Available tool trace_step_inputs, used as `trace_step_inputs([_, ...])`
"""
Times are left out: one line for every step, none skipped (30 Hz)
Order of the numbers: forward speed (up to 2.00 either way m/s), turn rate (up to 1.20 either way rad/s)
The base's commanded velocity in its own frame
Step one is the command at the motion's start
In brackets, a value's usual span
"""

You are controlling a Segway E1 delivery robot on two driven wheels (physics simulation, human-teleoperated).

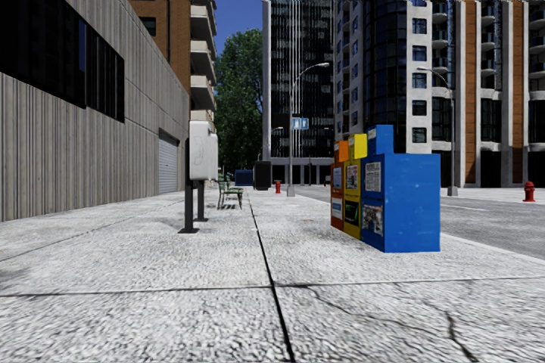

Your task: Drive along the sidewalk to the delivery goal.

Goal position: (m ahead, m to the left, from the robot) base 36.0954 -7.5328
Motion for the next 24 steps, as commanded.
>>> trace_step_inputs([1.42,0.27])
trace_step_inputs([1.41,0.42])
trace_step_inputs([1.40,0.50])
trace_step_inputs([1.40,0.50])
trace_step_inputs([1.40,0.52])
trace_step_inputs([1.40,0.53])
trace_step_inputs([1.40,0.53])
trace_step_inputs([1.40,0.53])
trace_step_inputs([1.39,0.53])
trace_step_inputs([1.39,0.53])
trace_step_inputs([1.39,0.53])
trace_step_inputs([1.39,0.53])
trace_step_inputs([1.38,0.53])
trace_step_inputs([1.38,0.53])
trace_step_inputs([1.38,0.53])
trace_step_inputs([1.37,0.53])
trace_step_inputs([1.37,0.53])
trace_step_inputs([1.37,0.53])
trace_step_inputs([1.37,0.53])
trace_step_inputs([1.37,0.53])
trace_step_inputs([1.36,0.53])
trace_step_inputs([1.36,0.53])
trace_step_inputs([1.34,0.53])
trace_step_inputs([1.31,0.53])
